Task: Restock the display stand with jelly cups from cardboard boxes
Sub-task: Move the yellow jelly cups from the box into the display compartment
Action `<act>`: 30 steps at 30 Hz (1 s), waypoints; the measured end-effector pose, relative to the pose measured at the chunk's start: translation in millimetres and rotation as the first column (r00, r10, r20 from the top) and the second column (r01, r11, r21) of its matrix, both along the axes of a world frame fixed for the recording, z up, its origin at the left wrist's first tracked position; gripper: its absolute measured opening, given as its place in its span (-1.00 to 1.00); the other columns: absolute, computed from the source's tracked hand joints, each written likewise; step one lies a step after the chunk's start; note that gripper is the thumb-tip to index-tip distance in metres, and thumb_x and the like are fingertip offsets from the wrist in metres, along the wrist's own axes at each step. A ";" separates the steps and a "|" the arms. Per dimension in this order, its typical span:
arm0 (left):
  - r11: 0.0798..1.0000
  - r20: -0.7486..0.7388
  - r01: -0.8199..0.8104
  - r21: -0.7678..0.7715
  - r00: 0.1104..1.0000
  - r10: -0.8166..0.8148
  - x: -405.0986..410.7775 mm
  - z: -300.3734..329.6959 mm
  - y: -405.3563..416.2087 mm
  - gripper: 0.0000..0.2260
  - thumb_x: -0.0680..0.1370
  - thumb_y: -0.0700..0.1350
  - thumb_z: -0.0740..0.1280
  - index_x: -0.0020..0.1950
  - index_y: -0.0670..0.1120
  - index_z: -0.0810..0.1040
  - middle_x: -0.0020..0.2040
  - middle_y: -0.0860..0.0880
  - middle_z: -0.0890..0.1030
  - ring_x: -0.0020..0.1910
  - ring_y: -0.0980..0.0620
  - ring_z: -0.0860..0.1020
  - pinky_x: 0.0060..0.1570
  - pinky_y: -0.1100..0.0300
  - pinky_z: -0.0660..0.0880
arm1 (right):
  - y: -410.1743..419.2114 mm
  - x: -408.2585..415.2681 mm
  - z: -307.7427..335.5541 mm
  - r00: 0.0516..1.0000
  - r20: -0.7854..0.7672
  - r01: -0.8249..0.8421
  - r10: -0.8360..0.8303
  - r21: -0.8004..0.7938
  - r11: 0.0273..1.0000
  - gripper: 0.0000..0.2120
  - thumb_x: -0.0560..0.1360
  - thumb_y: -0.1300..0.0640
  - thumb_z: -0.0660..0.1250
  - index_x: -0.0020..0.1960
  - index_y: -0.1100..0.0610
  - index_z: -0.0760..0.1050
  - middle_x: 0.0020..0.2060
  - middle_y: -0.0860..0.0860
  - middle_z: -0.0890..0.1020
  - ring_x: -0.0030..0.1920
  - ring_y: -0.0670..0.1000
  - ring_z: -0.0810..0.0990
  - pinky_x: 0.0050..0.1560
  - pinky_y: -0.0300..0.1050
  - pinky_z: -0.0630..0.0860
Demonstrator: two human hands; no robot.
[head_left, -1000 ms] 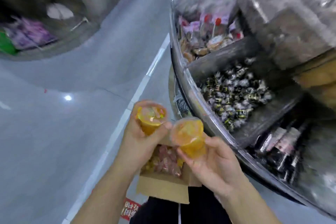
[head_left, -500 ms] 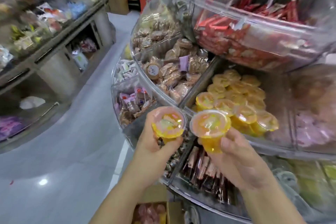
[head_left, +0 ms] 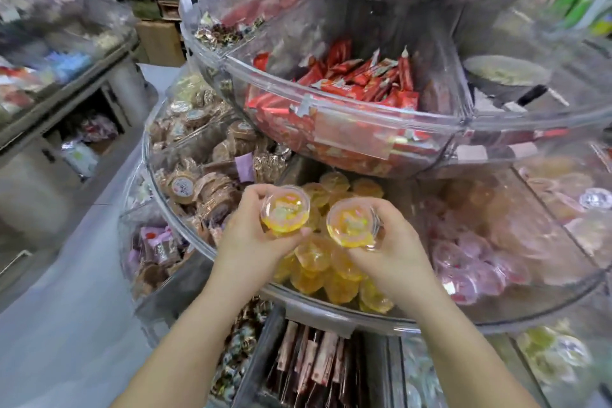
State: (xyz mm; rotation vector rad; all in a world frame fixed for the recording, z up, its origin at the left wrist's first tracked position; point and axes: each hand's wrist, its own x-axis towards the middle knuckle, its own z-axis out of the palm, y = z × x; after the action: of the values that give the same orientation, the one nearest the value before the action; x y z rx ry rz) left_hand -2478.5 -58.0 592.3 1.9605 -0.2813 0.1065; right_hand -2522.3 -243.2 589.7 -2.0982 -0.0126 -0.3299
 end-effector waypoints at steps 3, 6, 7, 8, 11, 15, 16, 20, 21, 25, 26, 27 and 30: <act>0.995 0.035 -0.023 0.094 0.999 0.020 22.3 -1.7 -12.9 -0.54 0.27 -0.09 0.55 0.01 0.17 0.38 -0.13 0.26 0.55 -0.10 0.27 0.52 -0.12 0.39 0.41 | -3.2 16.9 -4.6 1.000 0.001 0.027 -0.027 -0.019 0.999 -0.58 0.27 0.23 0.42 0.04 -0.14 0.49 -0.01 -0.25 0.59 0.07 -0.20 0.53 0.06 -0.31 0.45; 0.984 0.066 -0.024 0.177 0.998 0.013 39.6 -7.5 -22.1 -0.52 0.27 -0.10 0.54 0.04 0.15 0.38 -0.10 0.25 0.50 -0.05 0.14 0.49 -0.12 0.43 0.36 | -3.8 29.7 -7.3 0.998 -0.014 0.068 -0.068 0.007 0.998 -0.59 0.27 0.17 0.47 -0.05 -0.24 0.43 -0.08 -0.30 0.58 -0.01 -0.29 0.52 -0.08 -0.52 0.38; 0.979 0.075 -0.022 0.202 0.997 0.007 43.1 -9.8 -24.5 -0.53 0.27 -0.09 0.53 0.07 0.11 0.40 -0.09 0.23 0.49 -0.06 0.15 0.48 -0.17 0.53 0.33 | -4.2 32.9 -8.6 0.997 -0.024 0.074 -0.074 0.018 0.997 -0.57 0.27 0.17 0.49 -0.08 -0.26 0.41 -0.11 -0.31 0.57 -0.03 -0.35 0.51 -0.12 -0.56 0.37; 0.972 0.080 -0.020 0.234 0.997 0.001 45.5 -11.9 -26.5 -0.51 0.27 -0.08 0.53 0.12 0.06 0.42 -0.06 0.19 0.51 -0.06 0.14 0.48 -0.20 0.57 0.31 | -4.9 35.6 -10.0 0.996 -0.034 0.078 -0.077 0.025 0.997 -0.56 0.27 0.17 0.50 -0.10 -0.27 0.40 -0.13 -0.32 0.56 -0.04 -0.41 0.49 -0.15 -0.59 0.36; 0.940 0.096 -0.036 0.339 0.995 0.003 49.5 -17.3 -30.9 -0.38 0.28 -0.02 0.52 0.30 -0.01 0.39 0.07 0.04 0.62 0.05 0.00 0.57 -0.13 0.32 0.37 | -8.5 40.7 -15.7 0.994 -0.064 0.088 -0.086 0.030 0.996 -0.57 0.29 0.14 0.50 -0.10 -0.29 0.36 -0.14 -0.36 0.52 -0.07 -0.44 0.47 -0.16 -0.56 0.38; 0.918 0.061 0.021 0.395 0.997 -0.049 53.6 -17.0 -28.5 -0.28 0.28 -0.03 0.54 0.39 0.00 0.34 0.19 0.00 0.59 0.18 -0.01 0.54 0.02 0.26 0.40 | -17.7 44.7 -22.3 0.992 -0.121 0.053 -0.048 0.042 0.998 -0.50 0.33 0.10 0.49 0.04 -0.32 0.30 -0.07 -0.39 0.50 0.00 -0.42 0.46 -0.12 -0.54 0.36; 0.914 0.049 0.041 0.403 0.997 -0.066 54.7 -16.2 -26.2 -0.30 0.28 -0.05 0.53 0.38 0.00 0.36 0.19 0.01 0.59 0.19 0.01 0.53 0.02 0.28 0.39 | -19.7 45.7 -23.1 0.990 -0.139 0.038 -0.031 0.046 0.998 -0.47 0.33 0.09 0.48 0.09 -0.32 0.29 -0.05 -0.39 0.50 0.01 -0.42 0.45 -0.11 -0.55 0.36; 0.904 0.062 0.014 0.428 0.997 -0.045 54.8 -11.6 -20.8 -0.38 0.28 -0.05 0.51 0.31 0.00 0.42 0.09 -0.01 0.63 0.09 -0.04 0.57 -0.04 0.20 0.45 | -26.1 49.4 -25.4 0.973 -0.216 -0.063 0.085 0.106 0.992 -0.36 0.37 0.18 0.44 0.32 -0.19 0.26 0.10 -0.24 0.56 0.14 -0.23 0.52 0.08 -0.41 0.42; 0.896 0.078 0.003 0.444 0.996 -0.042 53.6 -11.3 -21.4 -0.39 0.28 -0.02 0.52 0.29 -0.01 0.42 0.07 -0.02 0.63 0.07 -0.06 0.58 -0.05 0.17 0.48 | -26.9 49.8 -25.4 0.967 -0.227 -0.093 0.118 0.118 0.989 -0.34 0.37 0.20 0.43 0.36 -0.15 0.25 0.14 -0.18 0.56 0.18 -0.19 0.51 0.13 -0.37 0.42; 0.872 0.108 -0.020 0.490 0.993 -0.038 52.4 -13.8 -23.5 -0.32 0.26 0.12 0.53 0.30 0.01 0.38 0.11 0.00 0.61 0.07 -0.05 0.58 -0.05 0.13 0.49 | -22.6 48.5 -23.2 0.969 -0.224 -0.092 0.103 0.060 0.994 -0.39 0.33 0.09 0.48 0.25 -0.23 0.28 0.08 -0.33 0.51 0.13 -0.32 0.46 -0.02 -0.59 0.36; 0.877 0.083 0.002 0.481 0.995 -0.048 53.2 -14.4 -22.5 -0.29 0.26 0.12 0.53 0.33 0.02 0.36 0.14 0.00 0.60 0.09 -0.04 0.57 -0.02 0.14 0.49 | -21.2 48.2 -23.2 0.972 -0.217 -0.077 0.083 0.040 0.996 -0.40 0.33 0.07 0.49 0.22 -0.26 0.28 0.06 -0.35 0.50 0.12 -0.32 0.47 -0.04 -0.59 0.36; 0.878 0.052 0.030 0.477 0.997 -0.063 54.0 -14.6 -21.2 -0.26 0.26 0.10 0.54 0.37 0.03 0.34 0.18 0.00 0.59 0.10 -0.03 0.57 0.02 0.13 0.49 | -20.8 48.4 -24.3 0.975 -0.211 -0.067 0.071 0.029 0.997 -0.41 0.33 0.07 0.49 0.22 -0.26 0.28 0.07 -0.33 0.50 0.12 -0.28 0.48 -0.03 -0.56 0.35; 0.878 0.042 0.051 0.476 0.996 -0.080 54.2 -14.2 -18.4 -0.28 0.29 -0.02 0.52 0.40 0.08 0.32 0.16 -0.02 0.60 0.02 -0.07 0.60 0.01 0.10 0.53 | -21.5 47.9 -26.6 0.976 -0.206 -0.073 0.075 0.017 0.997 -0.36 0.35 0.09 0.47 0.32 -0.19 0.27 0.17 -0.23 0.49 0.18 -0.20 0.45 0.06 -0.49 0.30</act>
State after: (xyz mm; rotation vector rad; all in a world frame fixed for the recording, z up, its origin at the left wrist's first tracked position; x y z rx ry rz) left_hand -2424.3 -76.4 578.1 2.4369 -0.4469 0.0545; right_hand -2474.4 -264.7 563.1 -2.1075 0.0335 -0.0655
